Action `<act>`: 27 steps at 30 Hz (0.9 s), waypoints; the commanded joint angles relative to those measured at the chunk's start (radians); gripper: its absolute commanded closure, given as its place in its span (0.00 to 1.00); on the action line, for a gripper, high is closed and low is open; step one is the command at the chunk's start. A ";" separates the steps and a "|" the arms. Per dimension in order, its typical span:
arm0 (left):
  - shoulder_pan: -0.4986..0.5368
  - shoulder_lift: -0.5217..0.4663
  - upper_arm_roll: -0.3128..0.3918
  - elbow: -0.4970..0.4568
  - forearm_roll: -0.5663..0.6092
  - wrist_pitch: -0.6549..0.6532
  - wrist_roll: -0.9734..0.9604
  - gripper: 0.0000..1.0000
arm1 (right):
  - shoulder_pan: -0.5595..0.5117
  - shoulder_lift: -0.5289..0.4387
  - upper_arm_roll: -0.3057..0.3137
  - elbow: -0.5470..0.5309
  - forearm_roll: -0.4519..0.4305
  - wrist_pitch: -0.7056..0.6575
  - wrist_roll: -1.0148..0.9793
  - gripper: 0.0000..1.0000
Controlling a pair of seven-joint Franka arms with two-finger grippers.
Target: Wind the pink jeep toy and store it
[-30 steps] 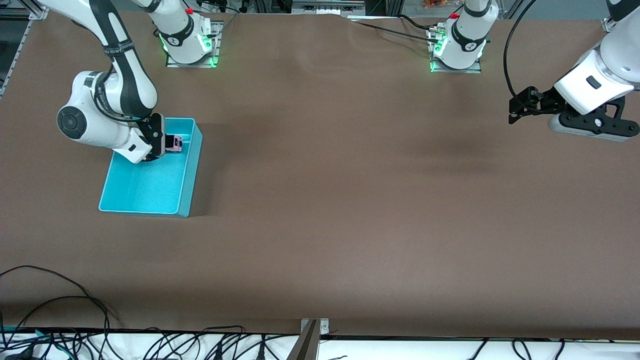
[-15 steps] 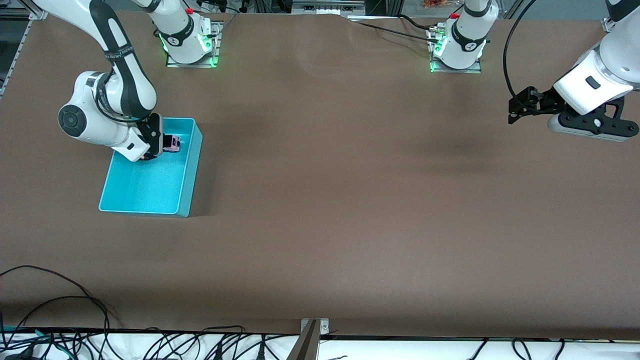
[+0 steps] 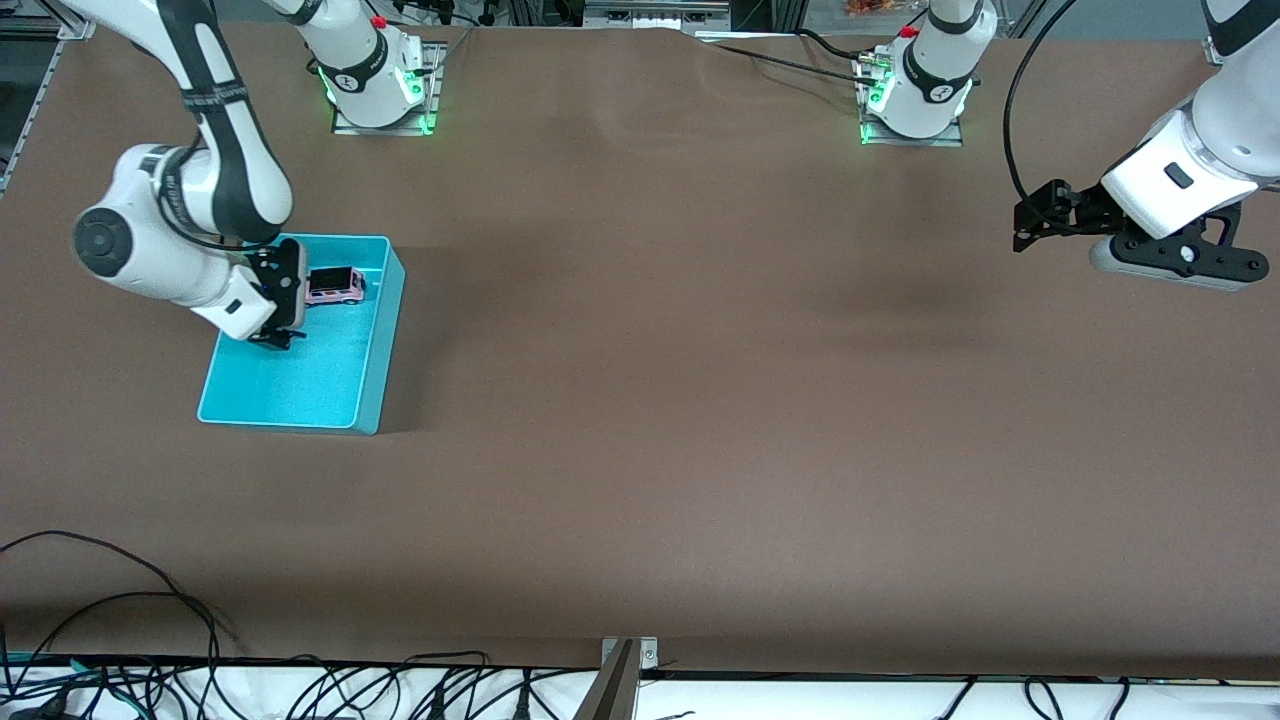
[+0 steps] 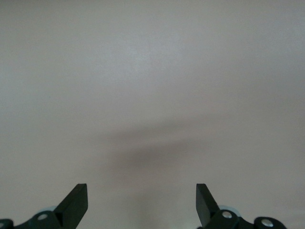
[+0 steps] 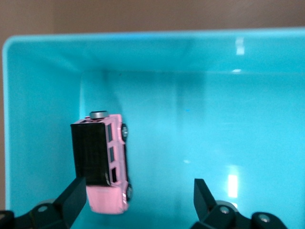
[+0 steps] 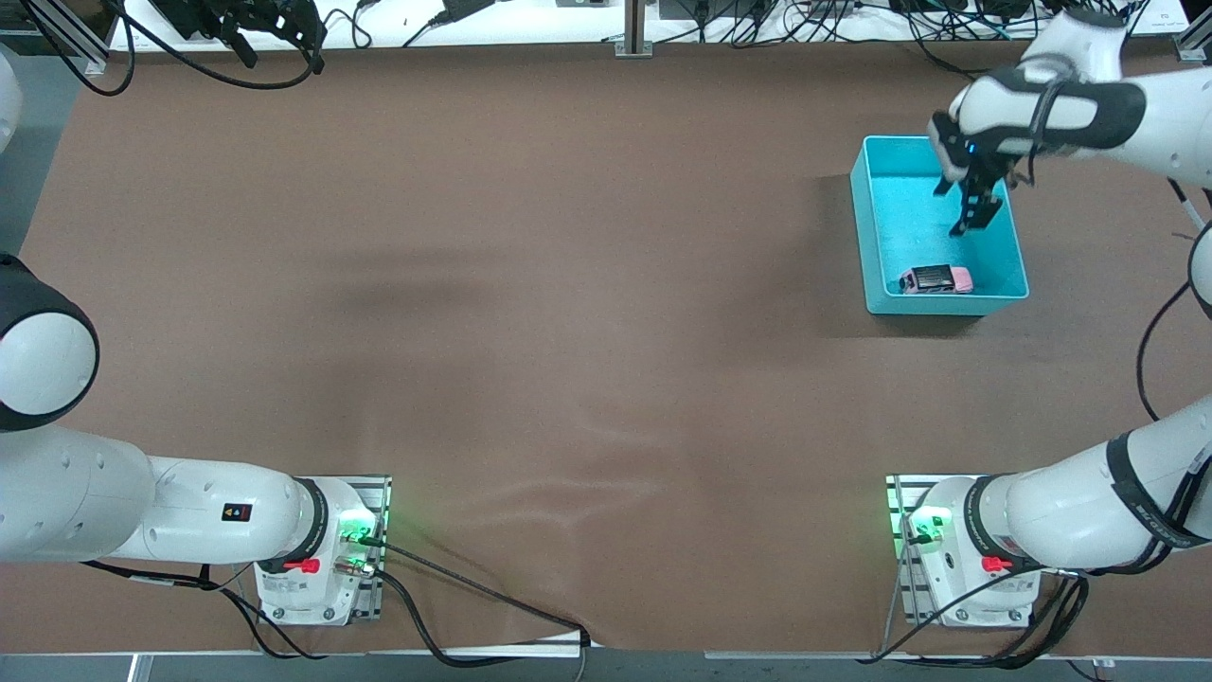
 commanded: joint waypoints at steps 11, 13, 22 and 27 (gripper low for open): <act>0.024 0.011 0.000 0.033 -0.025 -0.018 -0.013 0.00 | 0.004 -0.011 0.009 0.466 0.022 -0.334 0.574 0.00; 0.024 0.029 0.000 0.040 -0.033 -0.018 -0.022 0.00 | 0.007 -0.010 0.010 0.503 0.019 -0.337 0.673 0.00; 0.028 0.040 -0.002 0.042 -0.049 -0.018 -0.031 0.00 | 0.016 -0.007 0.011 0.613 0.019 -0.404 1.067 0.00; 0.028 0.039 -0.002 0.042 -0.040 -0.018 -0.029 0.00 | 0.024 -0.007 0.011 0.659 0.011 -0.407 1.303 0.00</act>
